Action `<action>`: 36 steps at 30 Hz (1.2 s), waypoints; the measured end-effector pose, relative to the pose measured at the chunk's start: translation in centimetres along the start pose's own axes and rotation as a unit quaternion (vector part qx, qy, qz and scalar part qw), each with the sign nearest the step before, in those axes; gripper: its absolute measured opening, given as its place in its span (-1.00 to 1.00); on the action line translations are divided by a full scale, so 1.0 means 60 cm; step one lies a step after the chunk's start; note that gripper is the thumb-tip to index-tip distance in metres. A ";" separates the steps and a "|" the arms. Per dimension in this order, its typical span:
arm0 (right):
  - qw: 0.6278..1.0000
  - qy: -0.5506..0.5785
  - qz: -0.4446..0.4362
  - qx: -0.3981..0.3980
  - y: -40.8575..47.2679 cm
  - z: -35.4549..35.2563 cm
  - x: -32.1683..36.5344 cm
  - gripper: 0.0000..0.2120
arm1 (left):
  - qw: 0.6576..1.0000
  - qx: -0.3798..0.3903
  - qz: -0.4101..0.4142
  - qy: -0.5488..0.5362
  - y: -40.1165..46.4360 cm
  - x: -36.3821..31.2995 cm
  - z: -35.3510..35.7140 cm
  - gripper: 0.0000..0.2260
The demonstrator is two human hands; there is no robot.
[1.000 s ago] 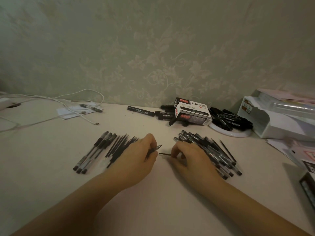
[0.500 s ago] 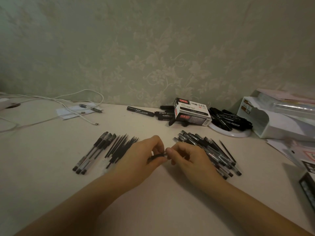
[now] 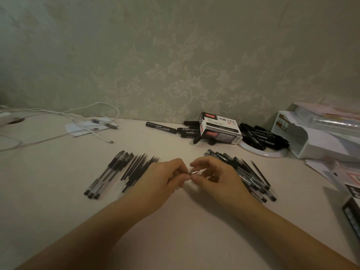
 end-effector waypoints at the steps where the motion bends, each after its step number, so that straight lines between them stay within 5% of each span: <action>1: 1.000 0.000 0.008 -0.004 0.000 0.001 0.000 -0.90 | 1.000 -0.005 0.003 0.002 0.000 0.000 0.000 -0.93; 5: 1.000 -0.011 0.002 -0.004 -0.002 0.002 0.000 -0.75 | 1.000 -0.010 0.010 0.015 0.000 0.000 0.002 -0.94; 9: 1.000 -0.020 -0.003 0.006 0.000 0.002 -0.003 -0.96 | 1.000 -0.012 0.011 0.021 0.000 0.001 0.003 -0.95; 36: 0.999 0.033 0.009 -0.019 0.003 0.004 -0.002 -0.89 | 0.999 -0.027 -0.003 0.023 -0.001 0.003 0.002 -0.95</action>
Point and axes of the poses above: each hand's wrist, its own y-axis towards the middle knuckle, its own z-axis out of the palm, x = y × z, the point moved 1 cm from there along y, towards the middle knuckle, and after that the axes turned 11 degrees about -x, right-handed, at the moved point
